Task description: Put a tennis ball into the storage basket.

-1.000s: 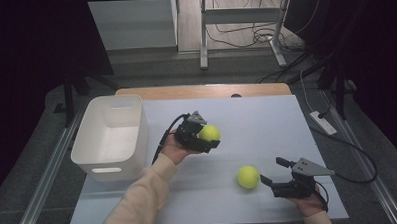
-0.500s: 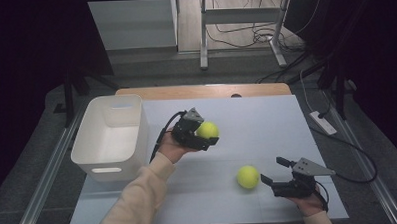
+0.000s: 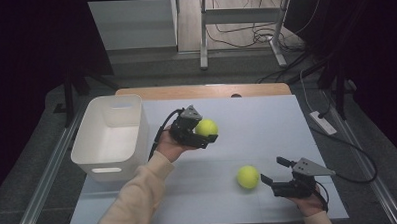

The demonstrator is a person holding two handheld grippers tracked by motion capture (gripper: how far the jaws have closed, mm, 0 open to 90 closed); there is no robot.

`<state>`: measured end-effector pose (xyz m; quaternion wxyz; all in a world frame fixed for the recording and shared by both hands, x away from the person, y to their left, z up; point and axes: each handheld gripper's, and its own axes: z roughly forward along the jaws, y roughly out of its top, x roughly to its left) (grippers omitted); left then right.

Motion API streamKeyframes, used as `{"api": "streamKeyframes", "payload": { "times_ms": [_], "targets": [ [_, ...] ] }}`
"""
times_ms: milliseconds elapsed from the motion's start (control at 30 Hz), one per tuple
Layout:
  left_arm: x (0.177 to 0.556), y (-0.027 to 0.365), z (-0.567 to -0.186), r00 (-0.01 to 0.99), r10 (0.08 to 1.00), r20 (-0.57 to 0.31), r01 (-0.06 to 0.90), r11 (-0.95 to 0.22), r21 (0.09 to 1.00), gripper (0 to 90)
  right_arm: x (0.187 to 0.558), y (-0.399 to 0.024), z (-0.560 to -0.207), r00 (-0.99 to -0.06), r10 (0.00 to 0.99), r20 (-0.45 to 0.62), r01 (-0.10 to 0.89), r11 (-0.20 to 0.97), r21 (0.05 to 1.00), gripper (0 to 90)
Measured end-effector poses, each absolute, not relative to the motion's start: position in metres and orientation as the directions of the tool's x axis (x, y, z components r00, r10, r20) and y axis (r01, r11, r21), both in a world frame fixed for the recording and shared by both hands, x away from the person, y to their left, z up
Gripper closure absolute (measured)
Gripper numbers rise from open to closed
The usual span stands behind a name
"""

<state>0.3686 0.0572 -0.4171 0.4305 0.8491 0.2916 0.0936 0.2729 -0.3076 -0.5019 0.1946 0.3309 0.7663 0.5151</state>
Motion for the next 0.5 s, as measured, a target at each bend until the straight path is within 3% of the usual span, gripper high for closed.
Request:
{"api": "streamKeyframes", "payload": {
  "times_ms": [500],
  "targets": [
    [0.366, 0.067, -0.406, 0.807, 0.582, -0.103, 0.405, -0.417, 0.814, 26.4, 0.273, -0.308, -0.502, -0.702, 0.711, 0.041, 0.307, 0.250, 0.918, 10.6]
  ]
}}
